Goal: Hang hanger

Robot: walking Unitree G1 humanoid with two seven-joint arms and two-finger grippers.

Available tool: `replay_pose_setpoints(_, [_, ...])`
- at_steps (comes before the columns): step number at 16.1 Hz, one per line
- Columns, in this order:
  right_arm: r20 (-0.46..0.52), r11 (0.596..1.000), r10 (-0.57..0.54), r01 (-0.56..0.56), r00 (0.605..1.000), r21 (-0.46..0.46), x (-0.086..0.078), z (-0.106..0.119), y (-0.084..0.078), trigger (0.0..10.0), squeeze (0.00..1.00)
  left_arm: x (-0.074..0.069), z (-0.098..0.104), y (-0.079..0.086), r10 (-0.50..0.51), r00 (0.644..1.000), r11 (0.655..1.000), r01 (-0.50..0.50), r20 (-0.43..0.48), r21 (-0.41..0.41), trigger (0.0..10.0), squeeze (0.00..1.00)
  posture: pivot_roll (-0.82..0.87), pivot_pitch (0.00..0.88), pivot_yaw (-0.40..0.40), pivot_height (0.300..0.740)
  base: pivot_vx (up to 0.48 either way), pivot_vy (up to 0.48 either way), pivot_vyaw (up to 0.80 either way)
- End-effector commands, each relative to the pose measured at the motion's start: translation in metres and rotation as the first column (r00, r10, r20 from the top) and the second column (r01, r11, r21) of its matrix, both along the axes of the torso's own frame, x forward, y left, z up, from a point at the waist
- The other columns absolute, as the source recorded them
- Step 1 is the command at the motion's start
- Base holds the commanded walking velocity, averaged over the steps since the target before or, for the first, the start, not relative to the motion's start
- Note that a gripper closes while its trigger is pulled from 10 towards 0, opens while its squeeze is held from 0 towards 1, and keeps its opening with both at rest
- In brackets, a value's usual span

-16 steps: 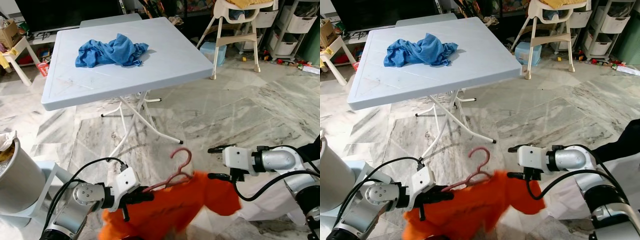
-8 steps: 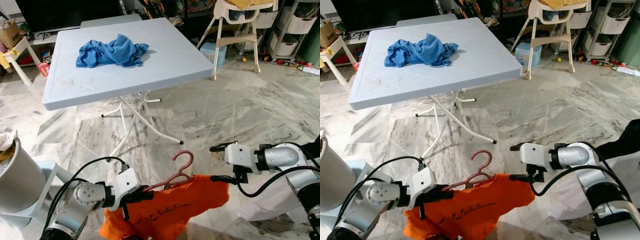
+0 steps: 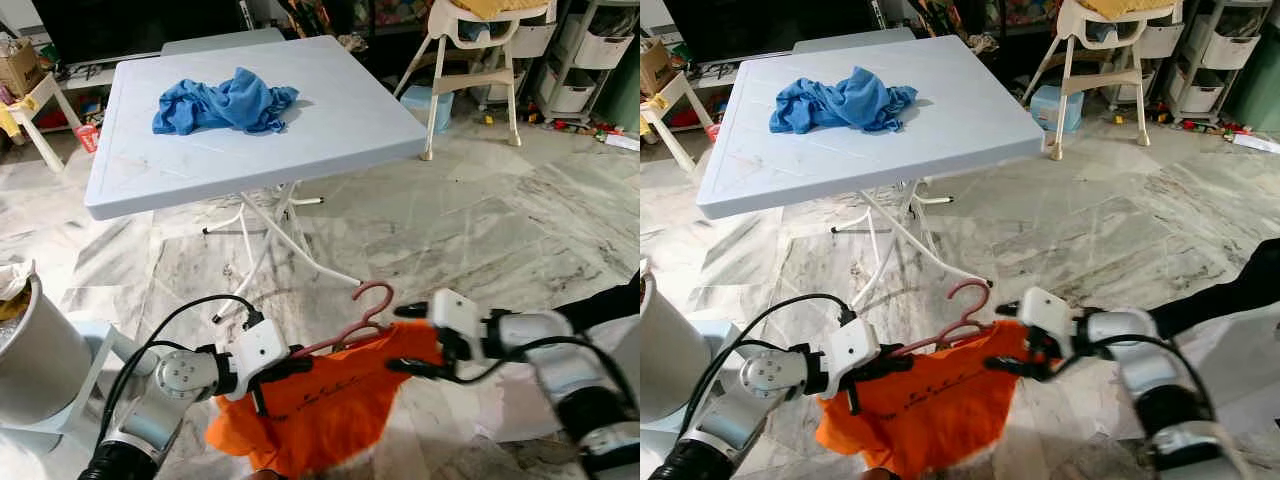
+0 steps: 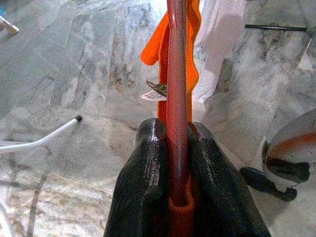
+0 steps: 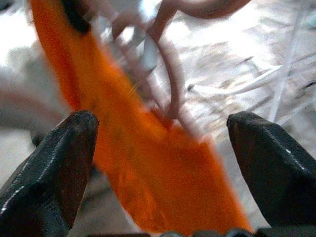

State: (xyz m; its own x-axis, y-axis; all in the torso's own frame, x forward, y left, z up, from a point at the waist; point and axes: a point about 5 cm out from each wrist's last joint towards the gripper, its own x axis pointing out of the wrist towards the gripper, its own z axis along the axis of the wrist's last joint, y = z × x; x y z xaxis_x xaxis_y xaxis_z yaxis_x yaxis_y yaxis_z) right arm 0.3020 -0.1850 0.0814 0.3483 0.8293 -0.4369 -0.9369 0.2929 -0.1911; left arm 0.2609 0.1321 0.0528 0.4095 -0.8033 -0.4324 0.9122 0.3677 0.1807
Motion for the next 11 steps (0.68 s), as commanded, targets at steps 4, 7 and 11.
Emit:
replay_pose_setpoints(4, [0.058, 0.991, -0.121, 0.118, 0.991, 0.056, 0.0047, 0.0003, 0.0008, 10.0, 0.0, -0.0014, 0.0055, -0.0065, -0.046, 0.998, 0.999, 0.046, 0.034, -0.007, 0.0, 0.0, -0.1, 0.054, 0.073, 0.74, 0.0, 0.0, 0.0])
replay_pose_setpoints(7, [0.051, 0.993, -0.111, 0.11, 0.992, 0.034, 0.004, -0.0005, -0.0015, 9.4, 0.0, -0.0003, 0.0057, -0.0062, -0.056, 0.998, 0.998, 0.056, 0.04, 0.003, 0.0, 0.0, -0.1, 0.057, 0.076, 0.74, 0.0, 0.0, 0.0])
replay_pose_setpoints(11, [0.023, 0.996, -0.088, 0.087, 0.996, 0.033, 0.0005, -0.0031, -0.0013, 10.0, 0.0, 0.0008, 0.0076, -0.0079, -0.06, 0.997, 0.998, 0.06, 0.046, -0.001, 0.0, 0.0, -0.1, 0.059, 0.076, 0.74, 0.0, 0.0, 0.0])
